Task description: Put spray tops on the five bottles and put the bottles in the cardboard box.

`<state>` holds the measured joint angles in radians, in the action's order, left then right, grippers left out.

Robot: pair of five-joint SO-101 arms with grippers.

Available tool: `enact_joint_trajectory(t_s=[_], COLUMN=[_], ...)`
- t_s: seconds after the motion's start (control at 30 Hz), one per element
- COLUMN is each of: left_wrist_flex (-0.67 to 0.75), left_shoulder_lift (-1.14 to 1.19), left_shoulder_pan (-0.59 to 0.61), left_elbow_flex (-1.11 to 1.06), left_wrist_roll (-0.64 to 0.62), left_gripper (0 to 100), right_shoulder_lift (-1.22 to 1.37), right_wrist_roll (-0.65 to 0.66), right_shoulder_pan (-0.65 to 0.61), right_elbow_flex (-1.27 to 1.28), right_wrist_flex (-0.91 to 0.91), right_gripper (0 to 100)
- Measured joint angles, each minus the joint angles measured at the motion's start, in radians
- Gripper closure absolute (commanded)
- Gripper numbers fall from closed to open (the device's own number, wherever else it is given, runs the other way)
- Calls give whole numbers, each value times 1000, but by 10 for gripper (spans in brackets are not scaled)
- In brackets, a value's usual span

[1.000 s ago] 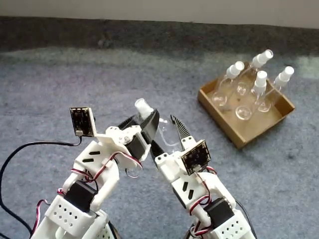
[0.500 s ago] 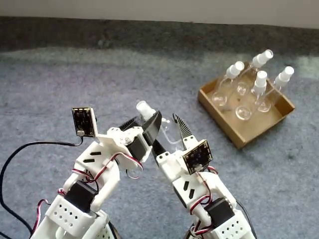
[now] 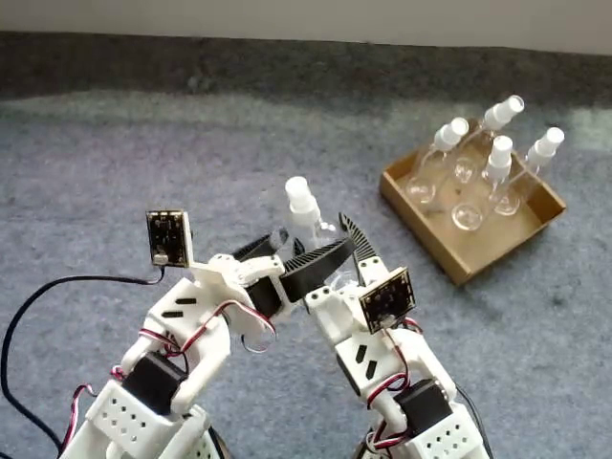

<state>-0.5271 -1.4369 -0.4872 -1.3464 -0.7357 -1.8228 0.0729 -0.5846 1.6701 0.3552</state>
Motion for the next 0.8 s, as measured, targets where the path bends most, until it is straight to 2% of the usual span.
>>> enact_joint_trajectory(t_s=[0.3,0.5,0.63,0.8], left_wrist_flex=[-230,-239,-241,-241], left_shoulder_lift=[-367,-373,-376,-371], left_shoulder_pan=[0,120,129,132], left_elbow_flex=[0,0,-29,-60], left_wrist_roll=[0,0,0,-3], left_gripper=[706,877,995,990], right_shoulder_lift=[0,0,0,0], right_wrist_roll=[0,0,0,0], right_shoulder_pan=[8,106,163,183], right_elbow_flex=[0,0,0,-9], right_wrist_flex=[0,0,0,29], right_gripper=[796,796,796,796])
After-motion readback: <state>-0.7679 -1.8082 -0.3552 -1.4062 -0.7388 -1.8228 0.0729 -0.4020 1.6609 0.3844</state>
